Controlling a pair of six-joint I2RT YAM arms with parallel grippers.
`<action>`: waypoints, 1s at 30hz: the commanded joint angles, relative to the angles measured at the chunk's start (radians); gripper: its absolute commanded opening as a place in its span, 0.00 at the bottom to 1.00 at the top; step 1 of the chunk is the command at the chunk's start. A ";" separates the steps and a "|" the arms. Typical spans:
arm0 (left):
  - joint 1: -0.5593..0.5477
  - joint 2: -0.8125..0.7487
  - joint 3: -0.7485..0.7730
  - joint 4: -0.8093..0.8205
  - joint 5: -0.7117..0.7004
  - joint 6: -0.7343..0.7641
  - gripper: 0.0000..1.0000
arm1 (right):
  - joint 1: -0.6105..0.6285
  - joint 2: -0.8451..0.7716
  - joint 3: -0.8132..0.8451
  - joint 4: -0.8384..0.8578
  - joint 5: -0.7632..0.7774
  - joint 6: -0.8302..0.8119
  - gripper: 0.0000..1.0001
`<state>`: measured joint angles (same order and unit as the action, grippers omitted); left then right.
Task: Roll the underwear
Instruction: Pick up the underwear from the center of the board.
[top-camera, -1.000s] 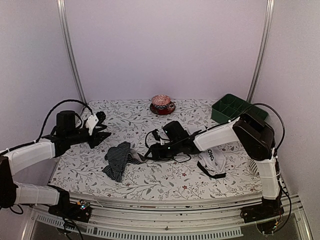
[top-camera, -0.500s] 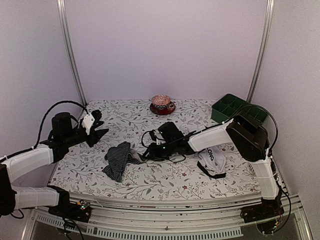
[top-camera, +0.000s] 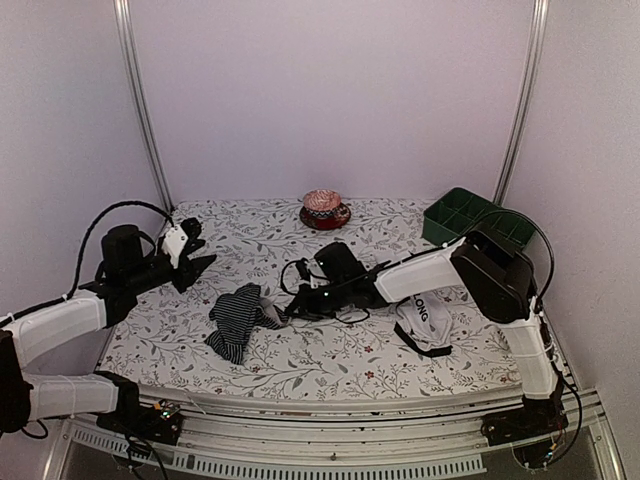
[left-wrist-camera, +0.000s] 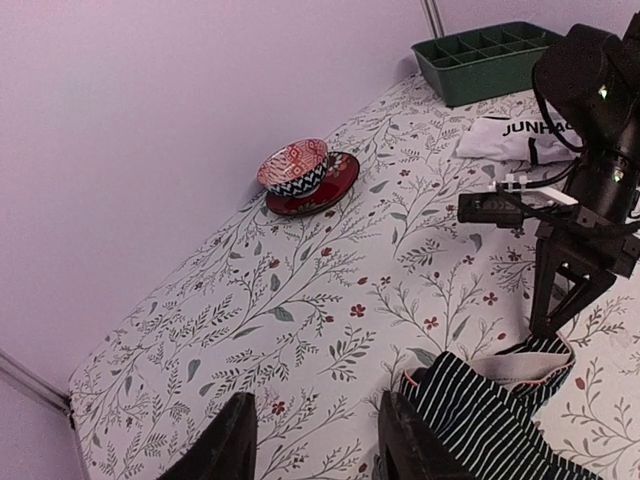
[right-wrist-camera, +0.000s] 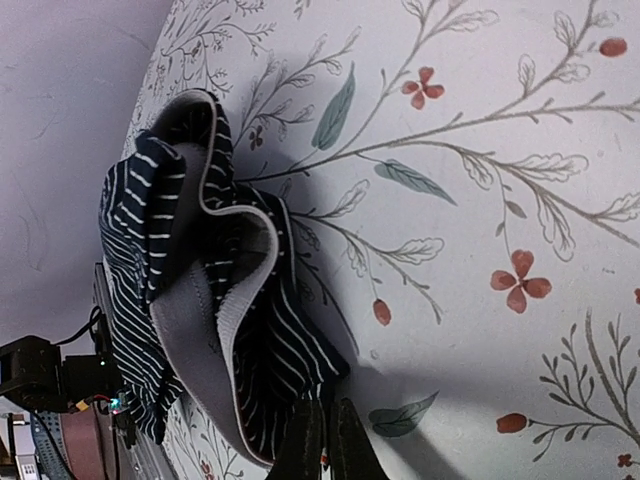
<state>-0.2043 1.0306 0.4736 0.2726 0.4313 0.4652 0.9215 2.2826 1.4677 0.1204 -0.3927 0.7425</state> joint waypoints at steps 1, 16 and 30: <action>0.008 -0.002 -0.020 0.057 -0.040 -0.025 0.44 | -0.007 -0.122 0.090 0.032 0.020 -0.134 0.02; 0.044 -0.058 -0.046 0.094 0.000 -0.064 0.90 | -0.015 -0.356 0.178 -0.073 0.068 -0.695 0.02; 0.043 -0.036 -0.020 0.009 0.161 -0.010 0.98 | -0.012 -0.398 0.123 -0.079 -0.043 -0.774 0.02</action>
<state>-0.1680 0.9840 0.4419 0.3126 0.5385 0.4301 0.9092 1.9110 1.5745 0.0330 -0.3698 -0.0017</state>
